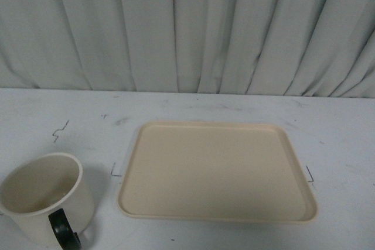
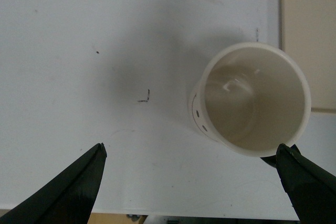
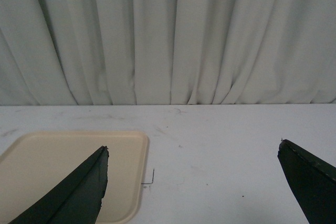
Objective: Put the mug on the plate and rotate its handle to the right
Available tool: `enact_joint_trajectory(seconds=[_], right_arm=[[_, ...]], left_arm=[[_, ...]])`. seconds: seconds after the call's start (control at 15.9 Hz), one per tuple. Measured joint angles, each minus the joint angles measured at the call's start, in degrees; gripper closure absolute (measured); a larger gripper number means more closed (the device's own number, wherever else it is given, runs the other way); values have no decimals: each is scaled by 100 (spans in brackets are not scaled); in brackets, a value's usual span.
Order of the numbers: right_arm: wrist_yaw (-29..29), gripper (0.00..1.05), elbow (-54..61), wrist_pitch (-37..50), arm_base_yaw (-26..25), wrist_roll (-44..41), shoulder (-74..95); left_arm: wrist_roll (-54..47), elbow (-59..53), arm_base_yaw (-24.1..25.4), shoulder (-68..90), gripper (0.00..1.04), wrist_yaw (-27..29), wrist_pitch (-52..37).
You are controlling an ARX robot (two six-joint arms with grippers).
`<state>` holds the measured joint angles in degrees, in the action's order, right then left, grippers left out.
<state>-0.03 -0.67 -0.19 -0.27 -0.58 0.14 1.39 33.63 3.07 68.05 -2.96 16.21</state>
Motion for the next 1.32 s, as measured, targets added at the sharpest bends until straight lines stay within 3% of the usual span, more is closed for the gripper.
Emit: enact_joint_trajectory(seconds=[0.19, 0.76, 1.32], right_arm=[[2, 6, 0, 0, 0, 0, 0], [0, 6, 0, 0, 0, 0, 0], [0, 6, 0, 0, 0, 0, 0]], left_arm=[[9, 238, -109, 1010, 7, -256, -221], [4, 997, -219, 2948, 8, 142, -796], [188, 1058, -413, 2946, 101, 92, -544]])
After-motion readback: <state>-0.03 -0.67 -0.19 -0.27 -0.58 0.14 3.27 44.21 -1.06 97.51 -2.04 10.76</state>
